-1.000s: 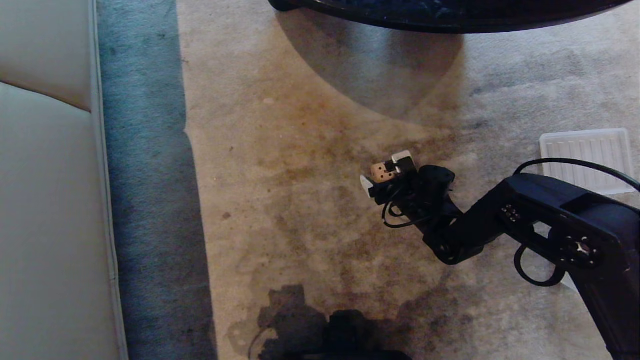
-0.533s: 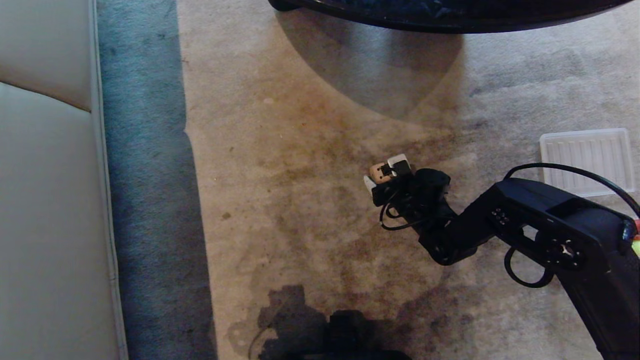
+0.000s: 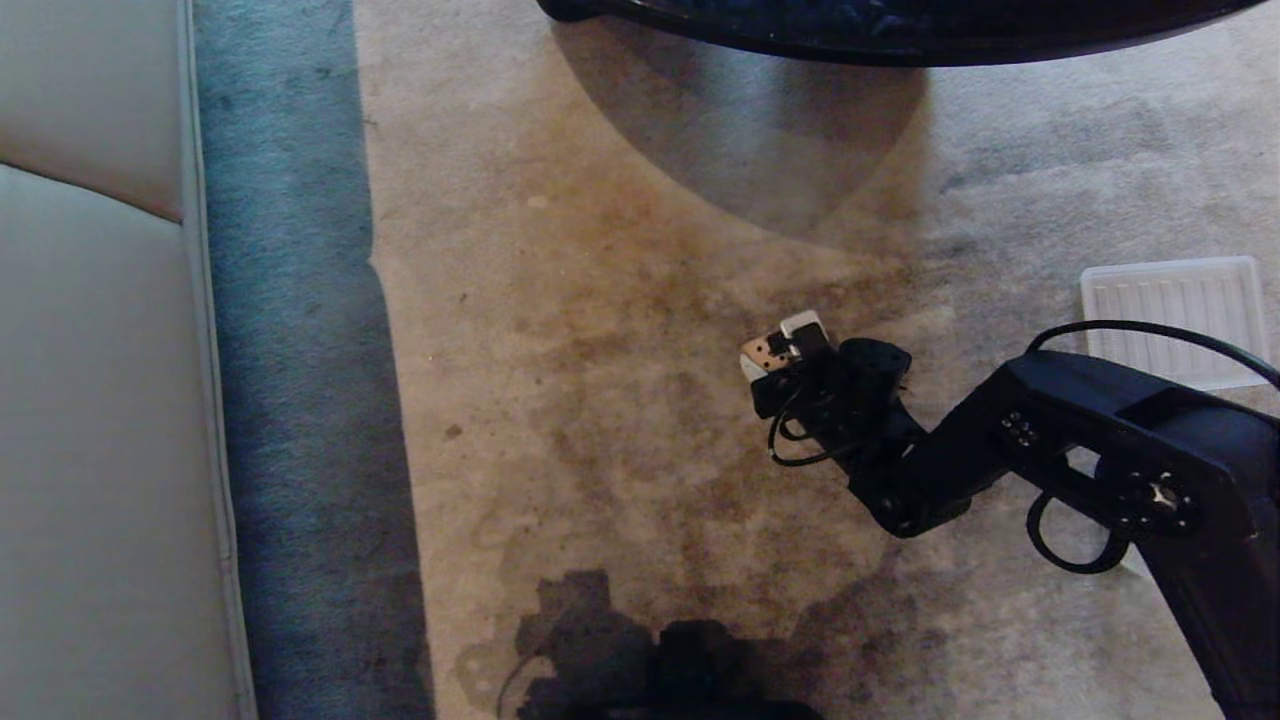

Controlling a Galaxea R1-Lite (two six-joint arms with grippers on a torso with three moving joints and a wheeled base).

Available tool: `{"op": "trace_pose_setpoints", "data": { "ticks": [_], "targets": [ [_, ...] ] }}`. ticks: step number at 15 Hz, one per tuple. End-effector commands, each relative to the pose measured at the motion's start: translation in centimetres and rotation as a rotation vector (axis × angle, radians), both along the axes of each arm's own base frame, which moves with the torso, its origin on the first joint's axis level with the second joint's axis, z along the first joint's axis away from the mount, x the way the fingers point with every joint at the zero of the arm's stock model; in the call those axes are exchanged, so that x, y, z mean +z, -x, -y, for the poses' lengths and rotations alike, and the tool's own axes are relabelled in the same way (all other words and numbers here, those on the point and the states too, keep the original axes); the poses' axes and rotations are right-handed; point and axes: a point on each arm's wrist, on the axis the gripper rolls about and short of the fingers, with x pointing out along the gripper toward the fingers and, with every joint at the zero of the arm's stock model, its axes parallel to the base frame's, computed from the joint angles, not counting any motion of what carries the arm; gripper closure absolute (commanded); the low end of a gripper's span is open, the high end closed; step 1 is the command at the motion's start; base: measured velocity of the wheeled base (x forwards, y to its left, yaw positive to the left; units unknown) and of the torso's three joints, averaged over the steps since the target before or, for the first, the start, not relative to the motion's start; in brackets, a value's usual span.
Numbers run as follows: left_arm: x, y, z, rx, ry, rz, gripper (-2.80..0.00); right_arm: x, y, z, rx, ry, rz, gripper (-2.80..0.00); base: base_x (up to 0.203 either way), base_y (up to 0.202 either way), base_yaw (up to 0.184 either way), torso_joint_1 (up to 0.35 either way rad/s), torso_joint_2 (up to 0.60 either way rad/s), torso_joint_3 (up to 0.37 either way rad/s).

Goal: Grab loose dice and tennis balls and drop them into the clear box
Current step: Pick up toys out of the box, then put the toys in the box

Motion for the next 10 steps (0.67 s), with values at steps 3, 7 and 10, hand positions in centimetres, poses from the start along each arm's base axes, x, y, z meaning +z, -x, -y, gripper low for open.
{"op": "trace_pose_setpoints", "data": {
  "ticks": [3,7,10],
  "targets": [
    [0.0,0.0,0.0,0.0,0.001,0.001,0.0,4.3,4.8,3.4,-0.051,0.024,-0.074,0.0,0.0,0.0,0.0,0.0,0.0,0.0],
    [0.0,0.0,0.0,0.0,0.001,0.001,0.0,5.5,7.6,6.3,-0.111,0.043,-0.138,0.0,0.0,0.0,0.0,0.0,0.0,0.0],
    [0.0,0.0,0.0,0.0,0.001,0.001,0.0,7.7,11.6,8.5,-0.147,0.03,-0.183,0.0,0.0,0.0,0.0,0.0,0.0,0.0]
  ]
}}
